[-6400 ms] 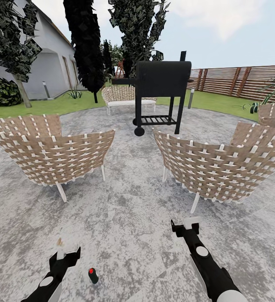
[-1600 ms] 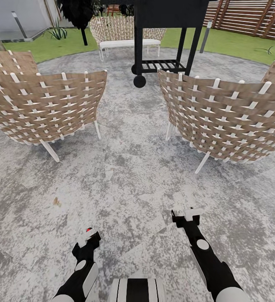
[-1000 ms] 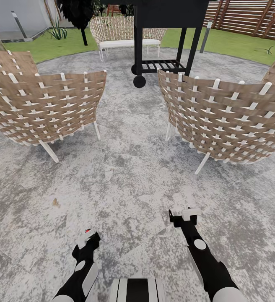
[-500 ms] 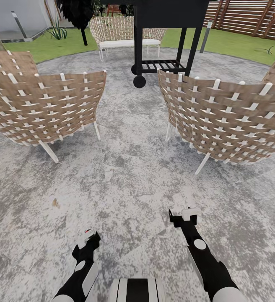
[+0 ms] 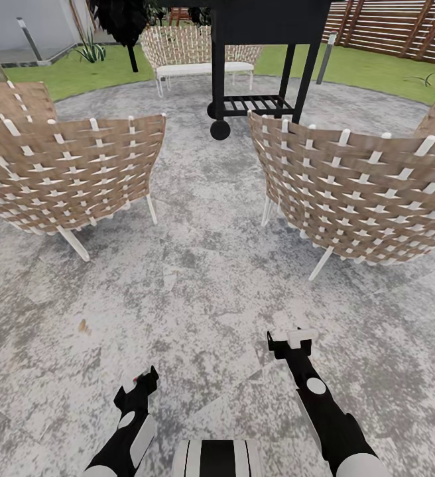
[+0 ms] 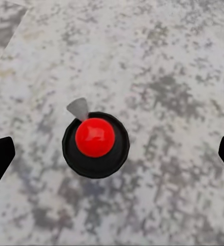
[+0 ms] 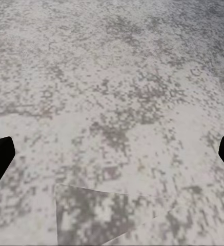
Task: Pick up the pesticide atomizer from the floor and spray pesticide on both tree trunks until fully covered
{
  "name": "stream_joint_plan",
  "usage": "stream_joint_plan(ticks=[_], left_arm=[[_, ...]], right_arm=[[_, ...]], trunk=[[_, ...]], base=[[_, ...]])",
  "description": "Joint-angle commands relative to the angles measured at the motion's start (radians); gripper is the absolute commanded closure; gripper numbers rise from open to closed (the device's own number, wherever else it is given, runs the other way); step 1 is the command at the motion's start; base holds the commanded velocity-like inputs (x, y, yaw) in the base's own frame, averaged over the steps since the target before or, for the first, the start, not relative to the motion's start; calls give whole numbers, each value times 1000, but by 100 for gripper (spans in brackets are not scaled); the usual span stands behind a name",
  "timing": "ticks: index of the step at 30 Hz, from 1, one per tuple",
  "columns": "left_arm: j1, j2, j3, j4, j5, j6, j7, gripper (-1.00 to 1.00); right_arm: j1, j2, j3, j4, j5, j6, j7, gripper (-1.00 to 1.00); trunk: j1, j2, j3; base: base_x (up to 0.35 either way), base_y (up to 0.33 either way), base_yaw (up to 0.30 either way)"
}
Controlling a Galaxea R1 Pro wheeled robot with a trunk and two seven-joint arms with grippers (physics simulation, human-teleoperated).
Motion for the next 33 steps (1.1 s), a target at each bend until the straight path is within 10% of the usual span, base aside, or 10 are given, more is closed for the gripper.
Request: stream_joint_plan(ticks=[1,33], left_arm=[[0,0,1,0,9,-4,-2,-100],[-1,0,12,-1,14,-4,-1,-100]], right_arm=[[0,1,-3,1,11,-3,-2,-100],[0,1,-3,1,11,-3,-2,-100]], trunk=[[0,0,-1],[0,0,-1]], base=[[28,0,0],[36,0,0]])
